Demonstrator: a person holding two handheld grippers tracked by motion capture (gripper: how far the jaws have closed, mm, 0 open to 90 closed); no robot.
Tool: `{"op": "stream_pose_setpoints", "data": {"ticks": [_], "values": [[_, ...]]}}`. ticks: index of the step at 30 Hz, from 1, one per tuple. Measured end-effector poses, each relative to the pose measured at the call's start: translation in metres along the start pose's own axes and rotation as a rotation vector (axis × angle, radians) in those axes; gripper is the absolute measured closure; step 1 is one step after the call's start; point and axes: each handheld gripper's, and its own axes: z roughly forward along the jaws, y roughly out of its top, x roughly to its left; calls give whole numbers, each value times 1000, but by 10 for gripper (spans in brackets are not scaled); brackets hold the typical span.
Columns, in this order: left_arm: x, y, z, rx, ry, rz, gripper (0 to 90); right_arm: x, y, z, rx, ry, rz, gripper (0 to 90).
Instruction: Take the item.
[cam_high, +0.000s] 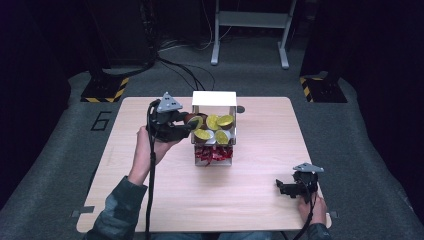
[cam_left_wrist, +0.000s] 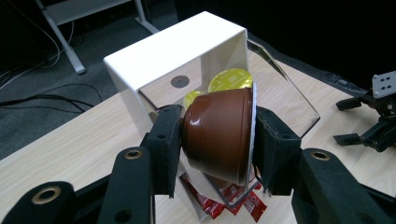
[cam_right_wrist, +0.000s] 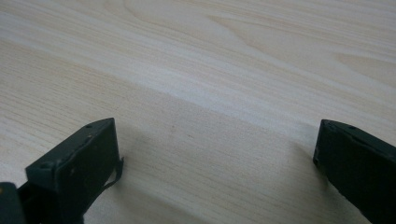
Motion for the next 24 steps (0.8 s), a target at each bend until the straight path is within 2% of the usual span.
{"op": "stream_pose_setpoints", "data": {"ticks": [12, 24], "values": [[18, -16, -19, -11, 41, -32, 554, 0, 0, 0, 0, 0, 1, 0], [34, -34, -27, -15, 87, -70, 554, 0, 0, 0, 0, 0, 1, 0]]}}
